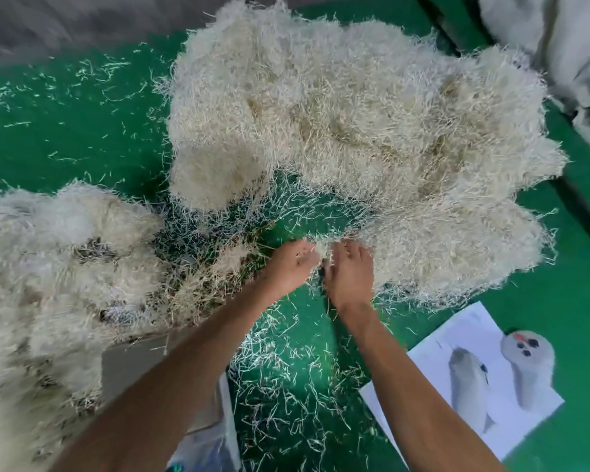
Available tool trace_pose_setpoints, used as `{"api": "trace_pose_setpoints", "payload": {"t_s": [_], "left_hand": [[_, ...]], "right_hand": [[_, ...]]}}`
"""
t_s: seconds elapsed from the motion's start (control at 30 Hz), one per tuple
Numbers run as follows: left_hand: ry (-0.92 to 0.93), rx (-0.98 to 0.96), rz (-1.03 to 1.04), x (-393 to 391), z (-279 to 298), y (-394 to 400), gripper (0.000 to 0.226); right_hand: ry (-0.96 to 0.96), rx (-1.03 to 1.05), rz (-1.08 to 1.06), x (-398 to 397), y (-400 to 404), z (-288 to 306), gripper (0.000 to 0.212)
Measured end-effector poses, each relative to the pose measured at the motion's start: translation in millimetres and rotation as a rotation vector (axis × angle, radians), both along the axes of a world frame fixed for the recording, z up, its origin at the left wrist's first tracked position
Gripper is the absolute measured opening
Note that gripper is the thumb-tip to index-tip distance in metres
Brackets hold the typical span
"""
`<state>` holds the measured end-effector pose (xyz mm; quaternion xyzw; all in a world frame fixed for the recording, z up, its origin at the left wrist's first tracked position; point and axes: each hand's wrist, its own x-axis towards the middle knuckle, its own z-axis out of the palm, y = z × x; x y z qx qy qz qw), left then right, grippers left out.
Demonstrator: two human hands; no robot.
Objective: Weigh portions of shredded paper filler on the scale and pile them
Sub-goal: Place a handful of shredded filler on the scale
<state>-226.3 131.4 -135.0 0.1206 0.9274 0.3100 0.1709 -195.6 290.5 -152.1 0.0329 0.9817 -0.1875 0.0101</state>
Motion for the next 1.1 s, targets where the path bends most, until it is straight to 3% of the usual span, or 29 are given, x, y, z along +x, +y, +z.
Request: {"api": "trace_pose_setpoints", "payload": {"t_s": [0.07,0.13,0.17,0.23,0.27,0.3,0.33,0.43,0.53,0.63,0.7,0.8,0.9,0.93,1.0,1.03,1.1], "left_hand": [[-0.093,0.171,0.033,6,1,2,0.041],[-0.139,0.403,0.052,10,12,1,0.041],[-0.075,0.495,0.127,8,20,-2,0.047],[-0.237,0.694,0.412,-1,40,-9,0.052],[-0.298,0.733,0.51,-3,45,-21,0.046],[-0.238,0.625,0.604,-3,54,-30,0.041],[-0.196,0.653,0.683,-5,60,-40,0.039],[-0.285,0.835,0.876,-15,76,-64,0.033],[-0.123,0.77,0.952,-14,100,-78,0.024],[-0.123,0.769,0.917,-6,119,-97,0.028],[-0.074,0.73,0.883,-1,129,-109,0.023],[0.068,0.642,0.763,7,150,-126,0.023],[0.117,0.607,0.641,13,167,-142,0.011],[0.095,0.561,0.594,16,173,-146,0.017],[0.004,0.333,0.5,19,182,-148,0.086],[-0.047,0.239,0.457,21,183,-145,0.109],[-0.052,0.171,0.38,23,185,-145,0.115]], "right_hand": [[0.103,-0.284,-0.087,-7,-13,10,0.031],[0.181,-0.507,-0.061,-14,-41,30,0.032],[0.179,-0.56,-0.008,-15,-57,41,0.037],[0.129,-0.659,0.099,-9,-80,57,0.05],[0.116,-0.701,0.138,-3,-86,61,0.053],[0.135,-0.727,0.173,2,-90,64,0.051],[0.183,-0.736,0.204,5,-92,67,0.043],[0.393,-0.643,0.223,11,-108,74,0.027],[0.507,-0.485,0.153,13,-120,74,0.042],[0.405,-0.321,0.153,10,-116,74,0.077],[0.225,-0.188,0.173,9,-113,73,0.091],[0.043,-0.072,0.174,1,-103,78,0.07],[0.1,-0.049,0.161,-10,-95,101,0.057],[0.124,-0.106,0.145,-14,-96,111,0.058],[0.198,-0.229,0.134,-18,-100,135,0.062],[0.24,-0.246,0.155,-20,-103,146,0.064],[0.26,-0.174,0.217,-21,-103,166,0.059]]}}
